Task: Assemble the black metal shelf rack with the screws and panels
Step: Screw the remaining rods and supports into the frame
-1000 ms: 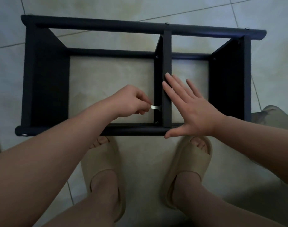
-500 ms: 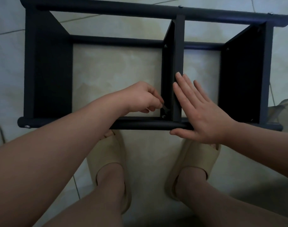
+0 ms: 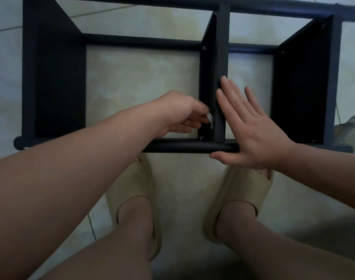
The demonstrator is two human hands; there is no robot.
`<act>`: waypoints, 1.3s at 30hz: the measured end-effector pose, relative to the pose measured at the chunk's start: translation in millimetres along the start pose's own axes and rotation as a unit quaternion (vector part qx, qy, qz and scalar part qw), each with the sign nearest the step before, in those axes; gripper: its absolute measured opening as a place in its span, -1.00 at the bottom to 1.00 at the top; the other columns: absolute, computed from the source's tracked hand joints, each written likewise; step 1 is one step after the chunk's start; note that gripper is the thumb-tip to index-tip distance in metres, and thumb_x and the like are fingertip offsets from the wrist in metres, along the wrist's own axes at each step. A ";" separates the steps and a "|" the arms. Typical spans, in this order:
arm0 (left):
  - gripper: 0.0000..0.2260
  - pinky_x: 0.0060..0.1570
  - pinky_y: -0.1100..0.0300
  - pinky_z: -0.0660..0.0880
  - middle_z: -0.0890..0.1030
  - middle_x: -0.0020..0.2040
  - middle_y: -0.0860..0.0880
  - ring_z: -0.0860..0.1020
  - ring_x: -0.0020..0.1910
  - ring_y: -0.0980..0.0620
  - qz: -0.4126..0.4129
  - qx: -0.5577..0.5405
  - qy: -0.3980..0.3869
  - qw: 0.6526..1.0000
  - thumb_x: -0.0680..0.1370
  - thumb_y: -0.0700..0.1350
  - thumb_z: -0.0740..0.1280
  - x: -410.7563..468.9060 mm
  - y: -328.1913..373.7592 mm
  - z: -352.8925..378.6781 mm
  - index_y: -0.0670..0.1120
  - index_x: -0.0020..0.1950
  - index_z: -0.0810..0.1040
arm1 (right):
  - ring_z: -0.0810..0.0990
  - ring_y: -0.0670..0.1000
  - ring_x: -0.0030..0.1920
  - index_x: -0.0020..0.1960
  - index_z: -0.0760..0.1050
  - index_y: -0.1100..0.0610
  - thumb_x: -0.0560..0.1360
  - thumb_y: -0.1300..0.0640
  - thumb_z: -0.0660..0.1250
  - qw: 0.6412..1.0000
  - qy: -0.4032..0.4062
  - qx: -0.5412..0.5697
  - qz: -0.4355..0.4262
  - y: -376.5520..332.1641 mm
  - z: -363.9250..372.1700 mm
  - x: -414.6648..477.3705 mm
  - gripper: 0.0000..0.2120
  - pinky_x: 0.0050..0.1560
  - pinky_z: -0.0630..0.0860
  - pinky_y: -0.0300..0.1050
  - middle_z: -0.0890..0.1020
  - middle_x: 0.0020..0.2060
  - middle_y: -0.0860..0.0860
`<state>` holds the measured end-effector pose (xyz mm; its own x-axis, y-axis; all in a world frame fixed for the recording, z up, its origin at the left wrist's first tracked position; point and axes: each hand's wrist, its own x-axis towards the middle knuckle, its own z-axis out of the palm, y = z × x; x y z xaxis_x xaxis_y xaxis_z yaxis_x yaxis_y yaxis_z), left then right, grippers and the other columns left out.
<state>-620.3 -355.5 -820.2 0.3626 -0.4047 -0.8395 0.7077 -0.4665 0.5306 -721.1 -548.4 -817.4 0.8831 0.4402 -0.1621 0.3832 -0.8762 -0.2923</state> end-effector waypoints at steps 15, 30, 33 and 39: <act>-0.92 -0.08 0.15 0.49 0.72 -0.18 0.06 0.64 -0.16 0.09 0.003 -0.047 0.016 0.999 0.58 -0.05 0.38 -3.6 0.6 5.5 -0.01 0.04 0.61 | -0.12 0.22 0.64 0.63 -0.08 0.33 0.51 -0.42 0.18 1.000 -0.004 0.019 0.000 1.6 0.4 0.1 0.06 0.60 -0.04 0.31 -0.10 0.63 0.27; -0.97 -0.08 0.13 0.48 0.71 -0.22 0.07 0.63 -0.19 0.07 0.022 -0.048 0.024 0.998 0.58 -0.06 0.37 -5.1 0.6 4.9 0.02 -0.04 0.60 | -0.12 0.20 0.65 0.64 -0.07 0.32 0.50 -0.42 0.20 1.000 -0.002 0.028 0.002 2.1 2.3 0.0 0.07 0.61 -0.04 0.27 -0.09 0.64 0.25; -0.96 -0.07 0.13 0.48 0.71 -0.23 0.07 0.63 -0.17 0.06 0.009 -0.019 0.016 1.000 0.59 -0.07 0.37 -7.3 0.9 5.3 0.00 0.00 0.60 | -0.11 0.20 0.65 0.64 -0.06 0.32 0.50 -0.42 0.19 1.000 0.003 0.031 0.000 2.4 2.1 -0.2 0.06 0.61 -0.04 0.27 -0.08 0.63 0.26; -0.93 -0.04 0.14 0.51 0.72 -0.23 0.05 0.64 -0.15 0.07 -0.004 -0.032 0.022 0.999 0.59 -0.09 0.35 -8.9 2.5 7.0 -0.05 0.01 0.61 | -0.10 0.21 0.65 0.64 -0.05 0.32 0.50 -0.41 0.21 0.999 0.007 0.035 0.000 2.6 2.9 -0.8 0.06 0.61 -0.02 0.28 -0.08 0.63 0.26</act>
<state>-626.0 -358.6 -810.6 0.3821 -0.3652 -0.8489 0.7476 -0.4179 0.5163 -721.6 -550.5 -820.7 0.8871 0.4368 -0.1489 0.3635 -0.8601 -0.3578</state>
